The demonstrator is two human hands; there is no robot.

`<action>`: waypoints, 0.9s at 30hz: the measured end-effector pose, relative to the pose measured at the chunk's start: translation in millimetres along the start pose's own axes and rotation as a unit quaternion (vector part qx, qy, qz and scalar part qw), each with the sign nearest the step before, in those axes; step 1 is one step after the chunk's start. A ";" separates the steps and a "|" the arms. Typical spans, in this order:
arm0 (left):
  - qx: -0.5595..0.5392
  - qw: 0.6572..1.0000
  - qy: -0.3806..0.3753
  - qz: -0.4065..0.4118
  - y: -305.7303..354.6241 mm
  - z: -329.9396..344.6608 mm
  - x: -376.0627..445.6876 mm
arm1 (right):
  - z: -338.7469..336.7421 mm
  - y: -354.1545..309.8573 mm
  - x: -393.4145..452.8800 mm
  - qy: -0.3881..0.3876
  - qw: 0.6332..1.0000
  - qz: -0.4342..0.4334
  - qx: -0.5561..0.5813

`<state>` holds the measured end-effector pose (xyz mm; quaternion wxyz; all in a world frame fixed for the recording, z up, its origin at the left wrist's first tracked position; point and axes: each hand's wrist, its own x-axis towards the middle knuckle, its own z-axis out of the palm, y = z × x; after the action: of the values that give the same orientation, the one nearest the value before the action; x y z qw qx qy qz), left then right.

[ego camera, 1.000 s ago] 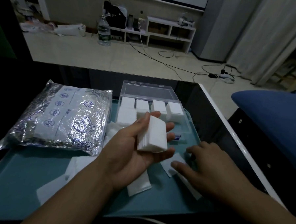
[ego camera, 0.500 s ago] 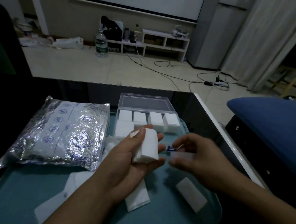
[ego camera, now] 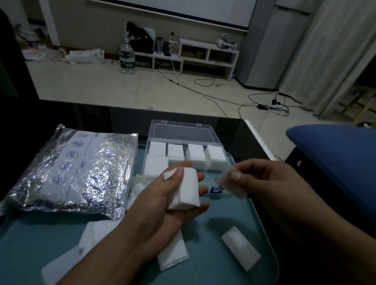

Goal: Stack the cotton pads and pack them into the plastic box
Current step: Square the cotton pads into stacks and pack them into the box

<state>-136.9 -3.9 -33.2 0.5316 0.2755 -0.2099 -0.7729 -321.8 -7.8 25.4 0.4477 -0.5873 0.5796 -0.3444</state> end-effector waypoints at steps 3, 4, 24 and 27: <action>0.006 1.000 -0.004 0.002 -0.5 0.1 -0.3 | -0.9 1.6 1.9 0.012 0.999 0.043 0.031; 0.005 1.000 -0.007 0.003 -0.3 0.4 -0.7 | -0.4 1.7 2.0 0.022 0.998 0.051 0.024; -0.008 0.999 -0.051 0.007 -9.3 4.8 -2.8 | 73.0 2.1 -13.4 0.139 0.920 0.141 0.338; -0.009 0.999 -0.047 0.007 -6.3 4.1 -2.4 | 73.4 -0.7 -13.5 0.144 0.918 0.127 0.346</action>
<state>-143.3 0.7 -33.6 0.5294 0.2330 -0.2296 -0.7828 -254.9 14.7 1.0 0.5750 -0.2609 0.5520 -0.5446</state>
